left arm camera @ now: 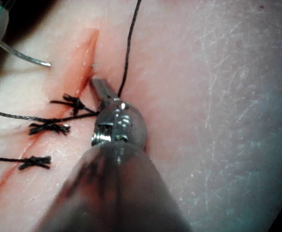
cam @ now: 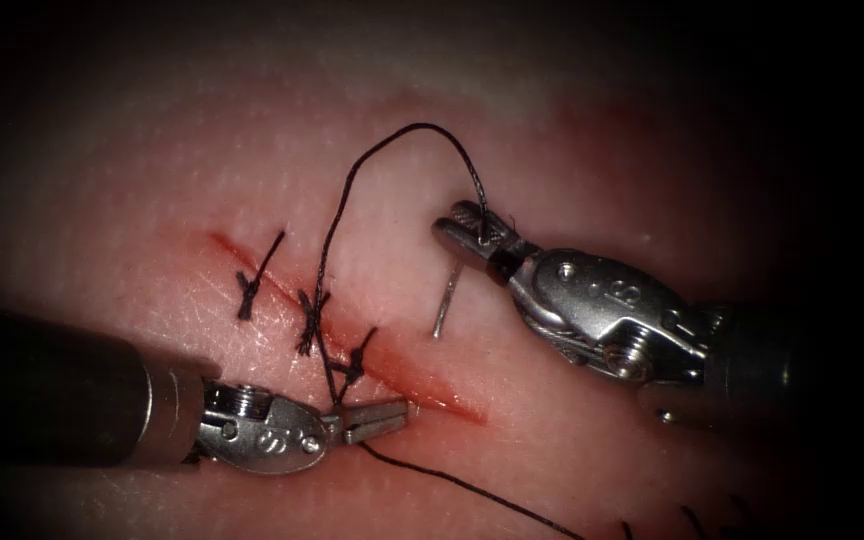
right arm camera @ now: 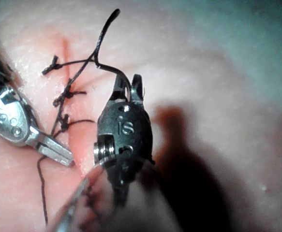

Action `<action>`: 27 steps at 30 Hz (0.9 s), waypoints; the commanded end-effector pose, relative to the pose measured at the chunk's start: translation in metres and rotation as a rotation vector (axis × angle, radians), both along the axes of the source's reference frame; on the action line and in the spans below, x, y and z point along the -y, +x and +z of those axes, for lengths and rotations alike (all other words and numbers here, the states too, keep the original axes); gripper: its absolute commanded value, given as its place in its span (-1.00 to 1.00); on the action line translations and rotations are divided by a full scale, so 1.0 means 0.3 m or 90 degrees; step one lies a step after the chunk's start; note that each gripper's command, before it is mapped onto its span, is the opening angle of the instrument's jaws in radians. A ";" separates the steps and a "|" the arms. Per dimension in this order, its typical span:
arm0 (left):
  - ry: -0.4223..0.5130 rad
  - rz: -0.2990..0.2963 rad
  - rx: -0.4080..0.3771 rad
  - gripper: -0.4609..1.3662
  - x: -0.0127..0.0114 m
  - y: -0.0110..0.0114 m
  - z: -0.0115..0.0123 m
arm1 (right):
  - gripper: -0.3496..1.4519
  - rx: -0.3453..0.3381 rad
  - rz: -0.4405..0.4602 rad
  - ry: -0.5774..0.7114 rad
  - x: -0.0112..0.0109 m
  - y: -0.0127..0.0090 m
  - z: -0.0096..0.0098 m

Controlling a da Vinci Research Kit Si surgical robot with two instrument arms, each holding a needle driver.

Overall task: Wound Closure
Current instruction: Use the right gripper to throw the needle through the top of the wound

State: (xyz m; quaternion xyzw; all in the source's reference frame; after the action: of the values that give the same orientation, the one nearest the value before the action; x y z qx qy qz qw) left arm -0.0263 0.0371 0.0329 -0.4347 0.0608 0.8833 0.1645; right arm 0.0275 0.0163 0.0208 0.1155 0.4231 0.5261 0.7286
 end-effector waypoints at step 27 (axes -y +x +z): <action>-0.004 0.008 -0.003 -0.88 0.0007 -0.0023 -0.0020 | -0.20 0.044 0.010 0.012 -0.0135 -0.0016 0.0037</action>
State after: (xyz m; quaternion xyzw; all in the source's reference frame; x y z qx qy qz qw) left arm -0.0270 0.0369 0.0322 -0.4332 0.0653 0.8850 0.1574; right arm 0.0269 0.0204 0.0220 0.1051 0.3987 0.5362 0.7365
